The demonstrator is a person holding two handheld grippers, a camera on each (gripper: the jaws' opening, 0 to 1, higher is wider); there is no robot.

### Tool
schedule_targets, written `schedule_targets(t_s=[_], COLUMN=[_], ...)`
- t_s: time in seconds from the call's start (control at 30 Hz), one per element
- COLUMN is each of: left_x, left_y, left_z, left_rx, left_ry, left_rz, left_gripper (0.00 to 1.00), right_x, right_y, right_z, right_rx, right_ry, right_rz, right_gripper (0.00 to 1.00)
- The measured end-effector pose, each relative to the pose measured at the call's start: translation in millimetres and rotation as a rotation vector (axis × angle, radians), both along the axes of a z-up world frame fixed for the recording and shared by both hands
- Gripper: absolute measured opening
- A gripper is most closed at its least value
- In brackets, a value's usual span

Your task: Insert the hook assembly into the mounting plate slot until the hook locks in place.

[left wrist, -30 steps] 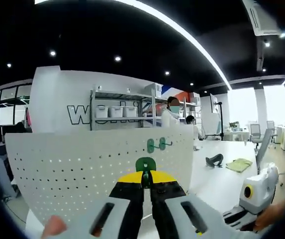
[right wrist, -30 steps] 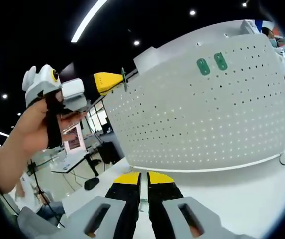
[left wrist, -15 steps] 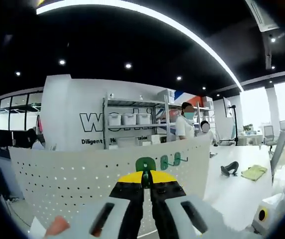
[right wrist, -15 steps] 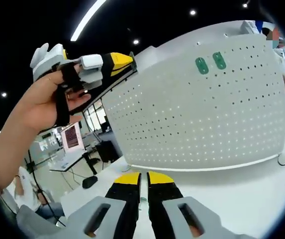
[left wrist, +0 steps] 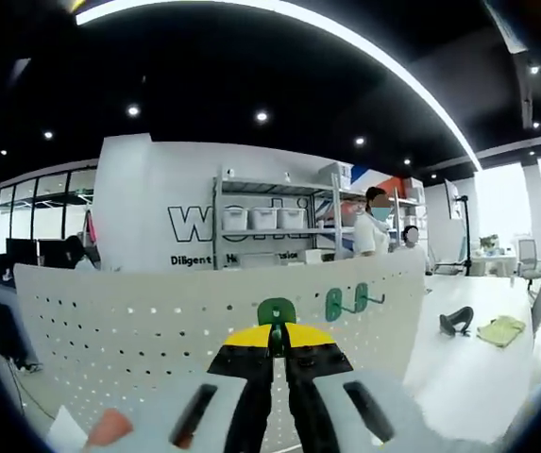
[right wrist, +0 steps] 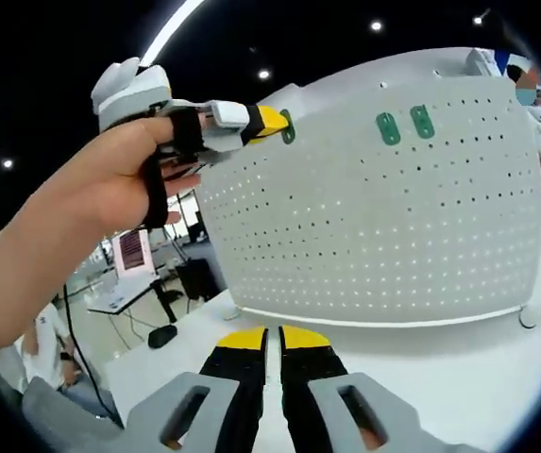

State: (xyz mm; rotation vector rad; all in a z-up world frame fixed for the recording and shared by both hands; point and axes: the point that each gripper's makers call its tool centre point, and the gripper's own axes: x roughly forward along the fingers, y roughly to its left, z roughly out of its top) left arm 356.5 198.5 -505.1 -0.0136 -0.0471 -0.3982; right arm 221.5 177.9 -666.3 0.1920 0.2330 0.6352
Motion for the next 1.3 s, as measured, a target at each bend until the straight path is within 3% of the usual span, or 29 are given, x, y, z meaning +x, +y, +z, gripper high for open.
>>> schedule_targets(t_s=[0.77,1.3], left_x=[34.8,49.6], left_y=[-3.8,-8.0], left_z=[-1.5,-7.8], left_rx=[0.004,-0.002], left_ry=[0.004,0.017], left_rz=[0.088,0.136], left_gripper=[0.04,0.04], right_x=[-2.1,3.6], right_y=[-8.4,-5.9], right_z=[-11.5,-18.1], right_rx=[-0.066,-0.058], right_ry=[0.015,0.026], right_rz=[0.032,0.056], right_gripper=[0.03,0.03])
